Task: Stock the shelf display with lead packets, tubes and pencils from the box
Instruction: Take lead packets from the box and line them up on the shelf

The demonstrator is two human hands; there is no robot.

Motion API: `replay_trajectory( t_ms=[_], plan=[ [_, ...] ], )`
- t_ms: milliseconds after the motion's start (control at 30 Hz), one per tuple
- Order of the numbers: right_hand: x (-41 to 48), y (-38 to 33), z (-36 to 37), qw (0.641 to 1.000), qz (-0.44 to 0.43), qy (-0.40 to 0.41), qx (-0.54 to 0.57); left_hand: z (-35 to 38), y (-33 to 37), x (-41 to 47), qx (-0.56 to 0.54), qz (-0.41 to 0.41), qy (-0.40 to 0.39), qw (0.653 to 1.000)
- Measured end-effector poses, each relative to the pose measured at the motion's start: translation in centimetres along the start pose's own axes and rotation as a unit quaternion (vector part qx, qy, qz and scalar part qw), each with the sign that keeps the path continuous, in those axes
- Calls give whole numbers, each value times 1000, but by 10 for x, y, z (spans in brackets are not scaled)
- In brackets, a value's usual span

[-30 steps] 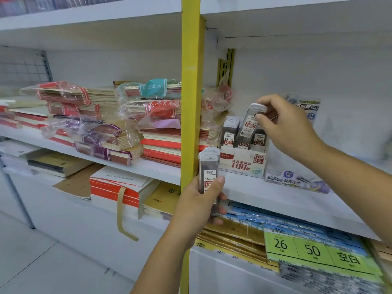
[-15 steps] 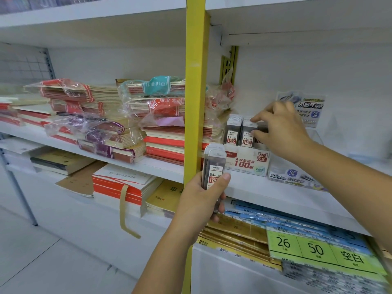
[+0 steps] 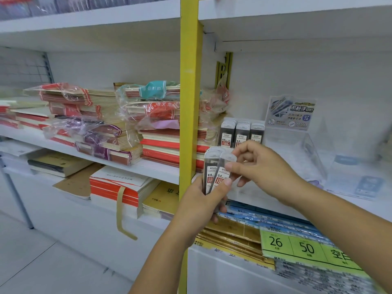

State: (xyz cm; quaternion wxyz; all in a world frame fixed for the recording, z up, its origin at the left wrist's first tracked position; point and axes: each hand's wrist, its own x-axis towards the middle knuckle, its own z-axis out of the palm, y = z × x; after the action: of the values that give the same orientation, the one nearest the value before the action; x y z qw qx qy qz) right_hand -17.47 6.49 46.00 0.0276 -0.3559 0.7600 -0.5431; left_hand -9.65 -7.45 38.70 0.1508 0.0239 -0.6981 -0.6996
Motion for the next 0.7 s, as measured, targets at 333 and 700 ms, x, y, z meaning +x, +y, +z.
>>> replay_trajectory(
  t_ms=[333,700],
  plan=[
    [25,-3,-53,958,-127,237,-94,-7,0,2,-43,-22,36,998],
    [58,-15,-55,923,-187,221,-254,-10,-2,5,-45,-16,45,998]
  ],
)
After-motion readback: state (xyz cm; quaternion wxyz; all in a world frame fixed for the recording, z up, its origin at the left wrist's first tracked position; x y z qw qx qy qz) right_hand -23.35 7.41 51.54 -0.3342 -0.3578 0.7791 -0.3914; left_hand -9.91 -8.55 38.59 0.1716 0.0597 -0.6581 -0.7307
